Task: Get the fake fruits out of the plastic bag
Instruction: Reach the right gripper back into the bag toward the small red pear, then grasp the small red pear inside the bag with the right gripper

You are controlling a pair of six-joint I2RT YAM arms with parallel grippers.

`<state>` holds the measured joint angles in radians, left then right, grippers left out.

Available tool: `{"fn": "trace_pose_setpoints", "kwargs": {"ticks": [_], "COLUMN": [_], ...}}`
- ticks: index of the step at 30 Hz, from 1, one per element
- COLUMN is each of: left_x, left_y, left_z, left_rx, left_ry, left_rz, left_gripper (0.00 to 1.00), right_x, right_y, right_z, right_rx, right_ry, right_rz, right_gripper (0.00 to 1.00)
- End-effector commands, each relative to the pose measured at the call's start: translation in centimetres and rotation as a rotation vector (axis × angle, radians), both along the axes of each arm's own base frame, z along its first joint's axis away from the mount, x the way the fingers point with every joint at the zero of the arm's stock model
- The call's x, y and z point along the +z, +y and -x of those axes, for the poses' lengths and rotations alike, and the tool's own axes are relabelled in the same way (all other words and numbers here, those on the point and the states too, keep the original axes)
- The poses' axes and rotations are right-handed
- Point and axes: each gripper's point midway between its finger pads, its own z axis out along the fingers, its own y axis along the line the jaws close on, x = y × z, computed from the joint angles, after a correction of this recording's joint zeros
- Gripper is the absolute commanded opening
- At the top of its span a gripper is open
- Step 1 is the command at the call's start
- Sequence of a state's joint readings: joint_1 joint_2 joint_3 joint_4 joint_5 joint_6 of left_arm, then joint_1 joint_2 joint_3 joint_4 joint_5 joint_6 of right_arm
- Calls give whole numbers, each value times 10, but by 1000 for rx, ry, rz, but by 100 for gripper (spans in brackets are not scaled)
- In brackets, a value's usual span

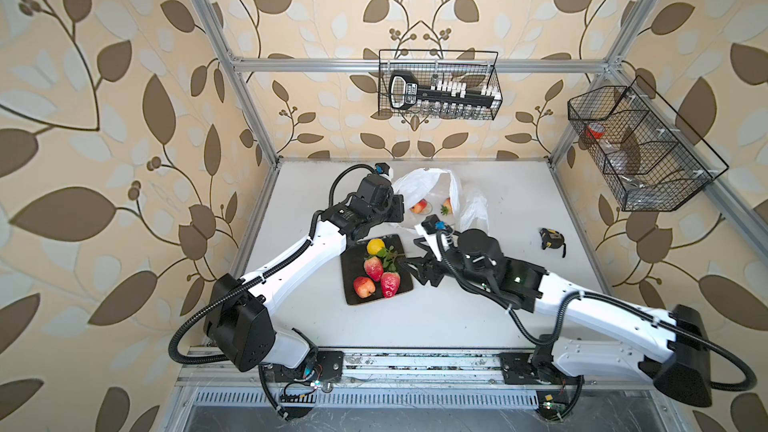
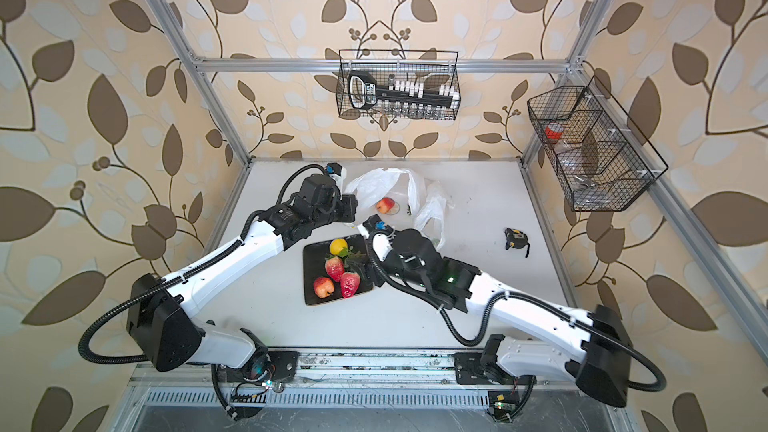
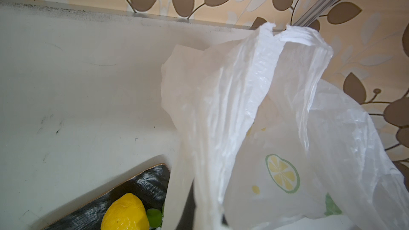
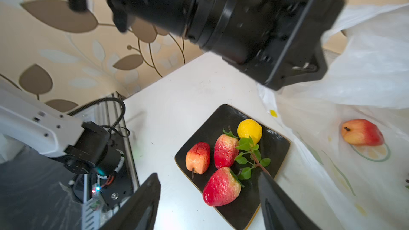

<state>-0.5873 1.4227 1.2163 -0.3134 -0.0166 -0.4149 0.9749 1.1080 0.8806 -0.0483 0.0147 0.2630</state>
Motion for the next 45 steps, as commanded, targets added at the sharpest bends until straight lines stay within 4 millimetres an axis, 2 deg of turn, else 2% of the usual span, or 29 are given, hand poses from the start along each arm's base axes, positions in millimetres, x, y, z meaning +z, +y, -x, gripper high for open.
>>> {"fn": "trace_pose_setpoints", "kwargs": {"ticks": [1, 4, 6, 10, 12, 15, 18, 21, 27, 32, 37, 45], "left_x": [6, 3, 3, -1, -5, -7, -9, -9, -11, -11, -12, -9], "left_y": [-7, -8, -6, -3, -1, -1, -2, -5, -10, -15, -20, -27], "left_z": [1, 5, 7, 13, 15, 18, 20, 23, 28, 33, 37, 40], "left_rx": [-38, -49, -49, -49, -44, -40, -38, -42, -62, -92, -116, -139], "left_ry": [-2, 12, 18, 36, 50, 66, 76, 83, 99, 113, 132, 140], "left_rz": [32, 39, 39, 32, 28, 36, 43, 45, 43, 40, 35, 38], "left_gripper": [0, 0, 0, 0, 0, 0, 0, 0, 0, 0, 0, 0], "right_x": [-20, -15, -20, -42, -52, -77, -108, -133, -166, -181, -202, -233], "right_y": [-26, -46, -54, -64, -63, -66, -76, -79, -67, -51, -43, -41], "right_z": [-19, -53, -75, -116, -137, -163, -193, -214, -243, -260, -277, -303], "right_rx": [-202, -411, -517, -679, -721, -793, -856, -895, -883, -838, -874, -952], "right_ry": [128, 209, 263, 375, 398, 425, 470, 536, 577, 579, 609, 610], "right_rz": [-7, -72, -93, -130, -139, -100, -85, -95, -113, -159, -173, -137], "right_gripper": [67, 63, 61, 56, 54, 56, 65, 72, 82, 87, 95, 96]}}
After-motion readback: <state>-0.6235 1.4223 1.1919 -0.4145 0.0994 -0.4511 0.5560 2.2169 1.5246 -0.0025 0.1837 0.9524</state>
